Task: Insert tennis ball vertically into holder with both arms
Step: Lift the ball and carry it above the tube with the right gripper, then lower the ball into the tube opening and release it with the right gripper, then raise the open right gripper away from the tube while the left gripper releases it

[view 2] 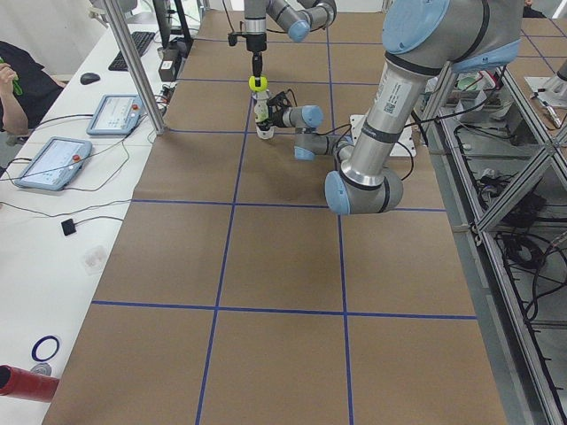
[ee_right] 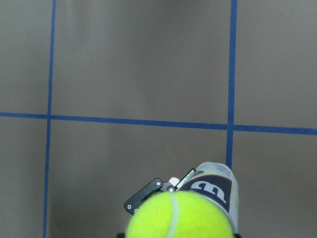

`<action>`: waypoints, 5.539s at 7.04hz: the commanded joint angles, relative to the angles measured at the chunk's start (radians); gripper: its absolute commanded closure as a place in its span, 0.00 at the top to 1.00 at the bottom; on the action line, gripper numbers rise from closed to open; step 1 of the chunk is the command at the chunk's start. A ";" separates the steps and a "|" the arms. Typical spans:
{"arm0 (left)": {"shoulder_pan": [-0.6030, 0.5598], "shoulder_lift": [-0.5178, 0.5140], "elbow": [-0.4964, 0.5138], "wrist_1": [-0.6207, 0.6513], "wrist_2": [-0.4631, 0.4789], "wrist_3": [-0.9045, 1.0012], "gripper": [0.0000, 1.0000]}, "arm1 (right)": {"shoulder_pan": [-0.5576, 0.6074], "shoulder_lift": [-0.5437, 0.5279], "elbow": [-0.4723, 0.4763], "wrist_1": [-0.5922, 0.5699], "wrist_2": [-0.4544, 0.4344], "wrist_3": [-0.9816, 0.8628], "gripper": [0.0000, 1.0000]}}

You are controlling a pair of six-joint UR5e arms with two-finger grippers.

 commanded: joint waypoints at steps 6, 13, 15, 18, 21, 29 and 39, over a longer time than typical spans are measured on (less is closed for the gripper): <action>-0.002 0.000 -0.003 0.000 0.000 0.000 0.74 | -0.011 -0.009 0.044 -0.001 -0.014 0.064 1.00; -0.002 0.002 -0.002 0.000 0.000 0.002 0.74 | -0.010 -0.014 0.050 0.005 -0.035 0.043 0.00; -0.002 0.002 -0.002 0.000 0.000 0.002 0.74 | -0.010 -0.015 0.043 0.007 -0.063 0.020 0.00; -0.003 0.002 -0.002 0.000 0.000 0.002 0.74 | -0.058 -0.038 0.033 0.007 -0.108 0.014 0.00; -0.005 0.002 -0.003 0.000 0.000 0.002 0.74 | -0.051 -0.034 0.049 0.008 -0.112 0.012 0.00; -0.003 0.010 -0.002 -0.002 0.000 0.000 0.99 | 0.033 -0.044 0.093 0.008 -0.069 0.012 1.00; 0.005 0.056 -0.035 -0.003 -0.002 -0.002 0.99 | 0.081 -0.067 0.098 0.011 -0.041 0.008 1.00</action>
